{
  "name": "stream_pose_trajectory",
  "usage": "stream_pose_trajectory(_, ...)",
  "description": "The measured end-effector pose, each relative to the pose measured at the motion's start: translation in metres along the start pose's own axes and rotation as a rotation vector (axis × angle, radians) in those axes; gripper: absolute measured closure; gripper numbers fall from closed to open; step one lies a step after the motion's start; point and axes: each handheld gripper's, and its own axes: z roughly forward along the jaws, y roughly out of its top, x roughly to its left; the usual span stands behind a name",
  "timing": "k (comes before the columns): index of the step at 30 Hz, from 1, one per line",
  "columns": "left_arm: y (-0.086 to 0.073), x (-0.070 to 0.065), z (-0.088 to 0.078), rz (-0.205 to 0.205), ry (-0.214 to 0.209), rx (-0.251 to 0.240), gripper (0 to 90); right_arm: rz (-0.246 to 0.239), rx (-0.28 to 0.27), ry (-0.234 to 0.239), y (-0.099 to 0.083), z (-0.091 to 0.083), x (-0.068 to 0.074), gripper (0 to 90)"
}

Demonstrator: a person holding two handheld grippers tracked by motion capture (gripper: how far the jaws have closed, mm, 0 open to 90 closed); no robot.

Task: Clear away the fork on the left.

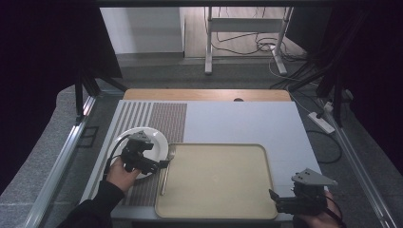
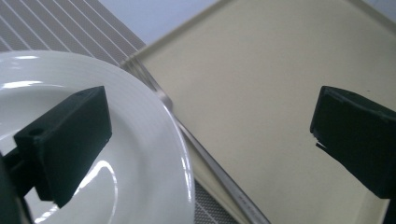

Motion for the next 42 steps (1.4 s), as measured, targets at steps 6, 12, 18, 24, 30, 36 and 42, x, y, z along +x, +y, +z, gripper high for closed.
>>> stream_pose_trajectory(6,-0.006,0.002,-0.008,-0.024,0.002,-0.044,0.0,-0.003,0.004,0.000,0.000,0.000,0.000,0.0)
stream_pose_trajectory(12,-0.011,0.002,-0.012,-0.031,-0.005,-0.052,0.0,-0.015,0.010,0.002,0.000,0.001,0.002,0.0)
stream_pose_trajectory(18,-0.016,0.000,-0.018,-0.036,-0.005,-0.061,0.0,-0.015,0.009,0.002,0.000,0.001,0.001,0.0)
stream_pose_trajectory(24,-0.022,-0.002,-0.023,-0.043,-0.004,-0.062,0.0,-0.016,0.010,0.002,0.000,0.001,0.002,0.0)
stream_pose_trajectory(30,-0.028,-0.002,-0.029,-0.049,-0.008,-0.065,0.0,-0.018,0.010,0.004,0.000,0.001,0.002,0.0)
stream_pose_trajectory(36,-0.034,-0.003,-0.035,-0.063,-0.008,-0.069,0.0,-0.018,0.007,0.003,0.000,0.001,0.002,0.0)
stream_pose_trajectory(42,-0.041,-0.003,-0.042,-0.075,-0.013,-0.074,0.0,-0.019,0.007,0.002,0.000,0.001,0.002,0.0)
